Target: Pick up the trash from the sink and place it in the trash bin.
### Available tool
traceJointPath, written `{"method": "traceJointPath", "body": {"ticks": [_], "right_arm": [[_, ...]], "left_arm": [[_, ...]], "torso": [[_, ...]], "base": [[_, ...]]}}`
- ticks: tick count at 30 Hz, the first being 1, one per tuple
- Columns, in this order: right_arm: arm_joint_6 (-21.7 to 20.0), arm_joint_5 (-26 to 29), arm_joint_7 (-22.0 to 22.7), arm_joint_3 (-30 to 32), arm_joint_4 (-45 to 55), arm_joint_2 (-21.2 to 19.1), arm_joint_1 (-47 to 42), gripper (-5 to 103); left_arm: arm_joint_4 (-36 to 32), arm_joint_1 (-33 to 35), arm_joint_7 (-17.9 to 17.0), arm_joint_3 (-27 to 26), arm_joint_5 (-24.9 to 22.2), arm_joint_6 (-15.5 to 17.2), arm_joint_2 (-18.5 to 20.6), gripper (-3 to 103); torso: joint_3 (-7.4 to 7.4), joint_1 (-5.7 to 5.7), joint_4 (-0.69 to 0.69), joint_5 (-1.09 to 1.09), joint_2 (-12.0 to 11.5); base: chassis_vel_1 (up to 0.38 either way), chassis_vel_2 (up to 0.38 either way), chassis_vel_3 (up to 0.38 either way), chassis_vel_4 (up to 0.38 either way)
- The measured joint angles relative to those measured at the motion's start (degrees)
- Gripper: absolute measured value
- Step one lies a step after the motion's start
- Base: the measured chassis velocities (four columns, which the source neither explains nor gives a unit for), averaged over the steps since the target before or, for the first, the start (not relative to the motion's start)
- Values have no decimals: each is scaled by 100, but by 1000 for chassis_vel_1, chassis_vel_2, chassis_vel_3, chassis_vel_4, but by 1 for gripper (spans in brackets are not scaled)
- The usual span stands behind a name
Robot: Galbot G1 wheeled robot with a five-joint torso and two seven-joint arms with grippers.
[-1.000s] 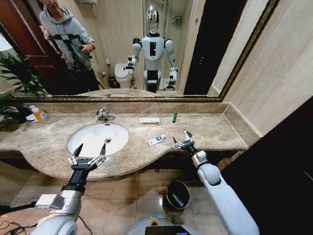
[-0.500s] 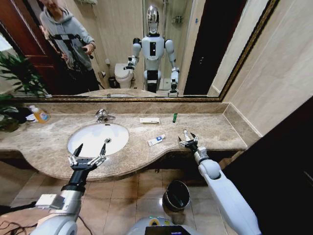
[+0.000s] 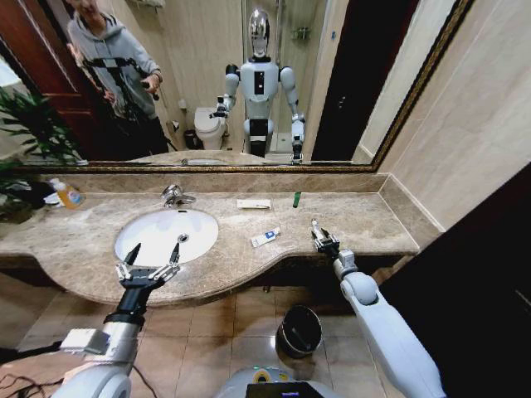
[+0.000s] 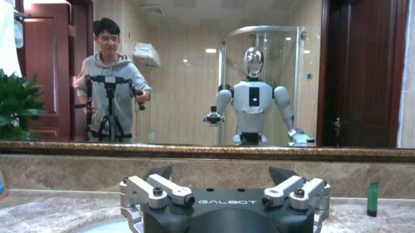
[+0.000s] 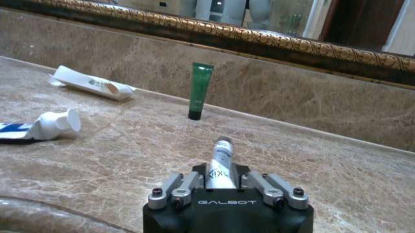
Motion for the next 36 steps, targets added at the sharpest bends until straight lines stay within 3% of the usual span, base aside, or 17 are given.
{"method": "traceJointPath", "body": {"ticks": [8,15,18,20,21,23,25,26,27,28,29,32,36], "right_arm": [[-2,126,8,116,166,-38,-151,5],[91,302,-27,378,467,-107,-388,2],[429,548,-277,617,749,-157,-709,2],[1055,712,-672,864,994,-171,-1109,2],[1055,712,-672,864,994,-171,-1109,2],[1714,814,-800,1166,1247,-111,-1701,2],[2599,1065,-748,1290,1283,28,-2271,2],[2599,1065,-748,1290,1283,28,-2271,2],[2879,1117,-704,1301,1267,89,-2409,2],[3595,1191,-486,1304,1153,318,-2817,2],[3818,1193,-350,1302,1089,441,-2986,2],[4158,1146,-124,1261,830,732,-3451,2],[4335,1106,-132,1177,398,821,-3697,2]], "left_arm": [[0,0,0,0,0,0,0,100],[0,0,0,0,0,0,0,100],[0,0,0,0,0,0,0,100],[0,0,1,0,0,0,0,100],[0,0,1,0,0,0,0,100],[0,0,0,0,0,0,0,100],[0,0,0,0,0,0,0,100],[0,0,0,0,0,0,0,100],[0,0,0,0,0,0,0,100],[0,0,0,-1,0,0,0,100],[0,0,0,-1,0,0,0,100],[0,0,0,-1,0,0,0,100],[0,0,1,0,0,0,0,100]], "torso": [[0,0,0,0,0],[0,0,0,0,0],[0,0,0,-1,0],[0,0,0,0,0],[0,0,0,0,0],[0,0,1,-3,1],[0,0,-2,-1,1],[0,0,-2,-1,1],[-1,0,-1,0,1],[-1,-1,0,0,1],[-1,-1,0,0,1],[-1,-1,-1,1,1],[-1,-1,-2,-4,2]], "base": [[0,0,0,0],[0,0,0,0],[0,0,0,0],[0,0,0,0],[0,0,0,0],[0,0,0,0],[0,0,0,0],[0,0,0,0],[0,0,0,0],[0,0,0,0],[0,0,0,0],[0,0,0,0],[0,0,0,0]]}}
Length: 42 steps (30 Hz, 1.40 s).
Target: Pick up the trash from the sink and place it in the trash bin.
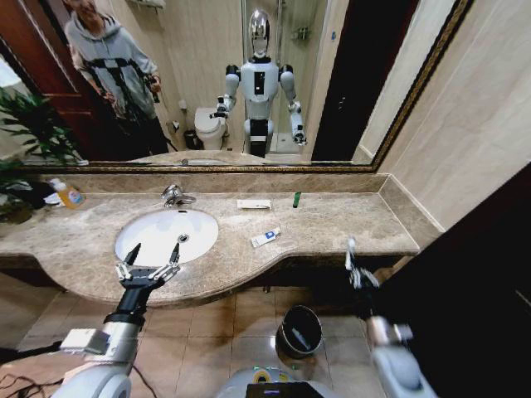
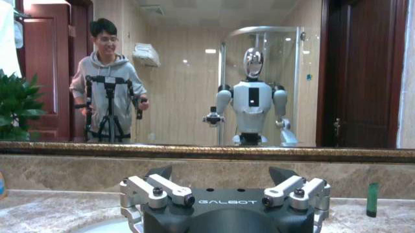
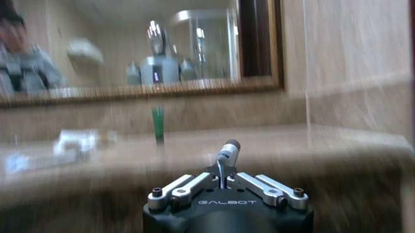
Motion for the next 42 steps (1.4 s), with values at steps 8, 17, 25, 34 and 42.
{"method": "traceJointPath", "body": {"ticks": [8,17,25,34,42], "right_arm": [[416,-767,-149,-442,-2331,108,464,2],[-878,-1583,0,-839,-3689,554,1477,2],[-1207,-1592,36,-1050,-4195,598,1913,2],[-1369,-1429,117,-1108,-4004,619,1884,22],[-1254,-1323,299,-950,-3634,604,1658,49]], "left_arm": [[0,0,-1,0,0,0,0,100],[0,0,0,0,0,0,0,100],[0,0,-1,0,0,0,0,100],[0,0,0,0,0,0,0,100],[0,0,-1,0,0,0,0,100]], "torso": [[1,1,0,5,0],[1,1,2,3,-1],[1,2,2,2,-2],[1,1,2,4,-2],[1,2,2,4,-2]], "base": [[0,0,0,0],[0,0,0,0],[0,0,0,0],[0,0,0,0],[0,0,0,0]]}}
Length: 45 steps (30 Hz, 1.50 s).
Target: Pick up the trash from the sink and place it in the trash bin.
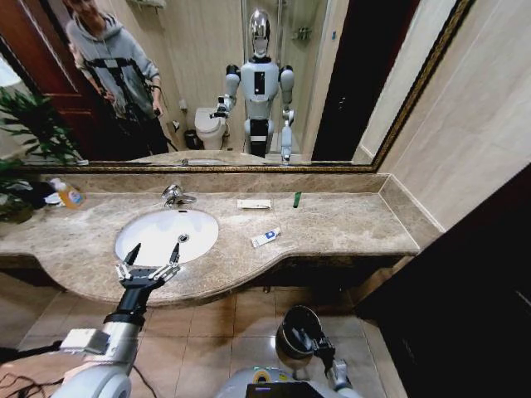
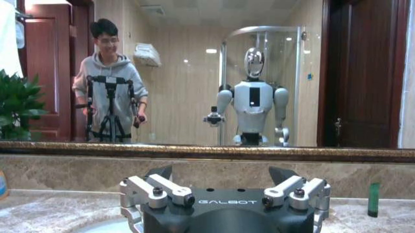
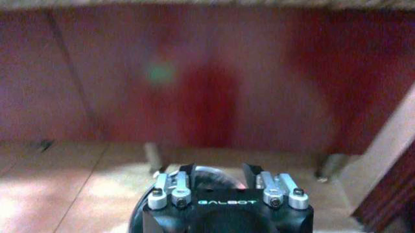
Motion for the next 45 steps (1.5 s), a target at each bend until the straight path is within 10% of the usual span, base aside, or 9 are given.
{"method": "traceJointPath", "body": {"ticks": [14,29,37,40,45], "right_arm": [[1087,981,1639,1456,2986,749,-1909,99],[1308,771,1582,1906,4764,903,-1811,100],[554,717,567,1602,5434,775,-1300,100],[-431,710,22,1371,5559,558,-828,100],[-1658,750,-276,821,5354,-632,135,100]], "left_arm": [[0,0,0,0,0,0,0,100],[0,0,0,0,0,0,0,100],[0,0,0,0,0,0,0,100],[0,0,0,0,0,0,0,100],[0,0,0,0,0,0,0,100]], "torso": [[0,-1,-2,-3,0],[0,0,0,-1,0],[0,0,0,-2,0],[0,0,-1,-1,0],[0,0,1,-1,0]], "base": [[0,0,0,0],[0,0,0,0],[0,0,0,0],[0,0,0,0],[0,0,0,0]]}}
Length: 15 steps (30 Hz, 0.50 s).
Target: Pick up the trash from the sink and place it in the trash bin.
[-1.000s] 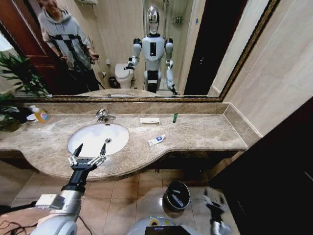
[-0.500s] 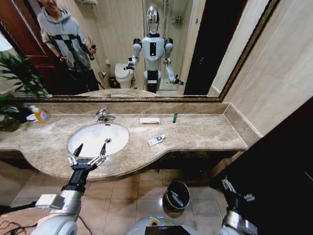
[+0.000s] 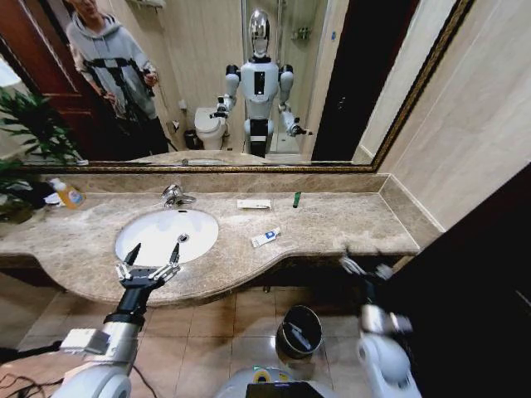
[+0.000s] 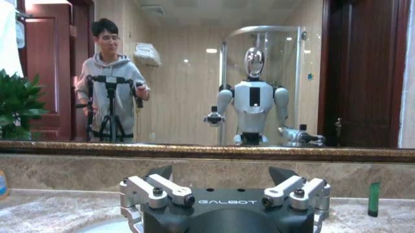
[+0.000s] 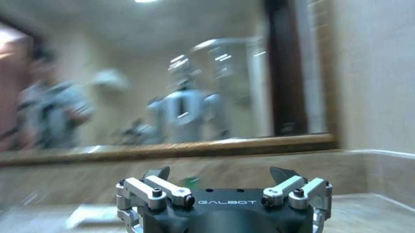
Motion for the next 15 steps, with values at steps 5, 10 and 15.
{"method": "traceJointPath", "body": {"ticks": [5,10,15], "right_arm": [[-343,156,57,-790,-486,-926,739,100],[-459,462,71,-1780,-1554,-1427,1962,100],[-463,512,35,-2565,-2282,-1740,2795,100]], "left_arm": [[0,0,1,0,0,0,1,100],[0,0,0,0,0,0,0,100],[0,0,0,0,0,0,0,100]], "torso": [[0,0,-2,1,0],[0,1,-1,0,0],[1,1,-1,-2,0]], "base": [[0,0,0,0],[0,0,0,0],[0,0,0,0]]}}
